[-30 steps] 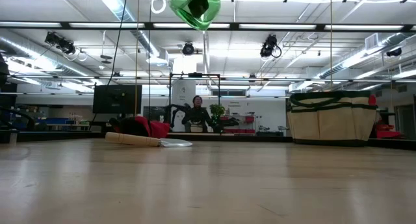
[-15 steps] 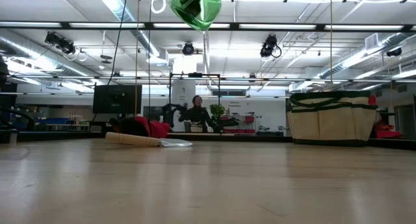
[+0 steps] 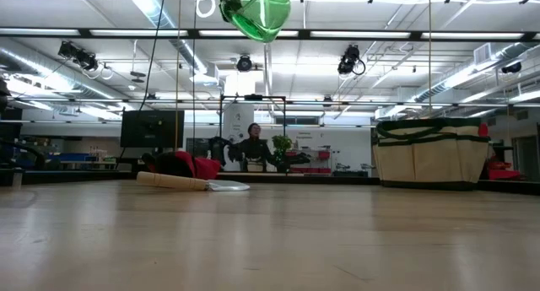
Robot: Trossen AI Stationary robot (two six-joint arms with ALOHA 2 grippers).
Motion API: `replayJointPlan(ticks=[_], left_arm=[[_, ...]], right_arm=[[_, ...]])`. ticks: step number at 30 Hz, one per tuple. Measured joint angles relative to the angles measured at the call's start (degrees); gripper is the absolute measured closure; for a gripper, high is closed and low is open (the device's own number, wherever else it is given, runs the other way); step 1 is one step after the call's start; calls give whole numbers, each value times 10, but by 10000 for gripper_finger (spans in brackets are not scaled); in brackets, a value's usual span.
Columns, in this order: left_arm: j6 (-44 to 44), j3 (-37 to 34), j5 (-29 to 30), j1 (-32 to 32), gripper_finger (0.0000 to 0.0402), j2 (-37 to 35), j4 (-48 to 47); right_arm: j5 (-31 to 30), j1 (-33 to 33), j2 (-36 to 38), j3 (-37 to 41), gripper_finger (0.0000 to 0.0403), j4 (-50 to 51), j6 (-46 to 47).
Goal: Pick & Place Garden tools in Gardening bag
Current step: Put the green spray bottle into the gardening bag
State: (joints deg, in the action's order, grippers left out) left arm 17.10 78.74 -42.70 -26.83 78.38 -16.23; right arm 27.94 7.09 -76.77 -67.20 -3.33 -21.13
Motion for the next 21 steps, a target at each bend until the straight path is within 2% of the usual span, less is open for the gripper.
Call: replayJointPlan(ticks=[5, 8, 13, 21], left_arm=[[-43, 0, 73, 0, 154, -17, 1], [-60, 0, 105, 0, 154, -21, 1], [-59, 0, 112, 1, 154, -22, 1], [-85, 0, 120, 17, 154, -21, 1]], right_arm=[[-10, 4, 0, 0, 339, 2, 28], [-73, 4, 0, 0, 339, 11, 55], [-161, 5, 0, 0, 340, 28, 72], [-217, 4, 0, 0, 340, 54, 86]])
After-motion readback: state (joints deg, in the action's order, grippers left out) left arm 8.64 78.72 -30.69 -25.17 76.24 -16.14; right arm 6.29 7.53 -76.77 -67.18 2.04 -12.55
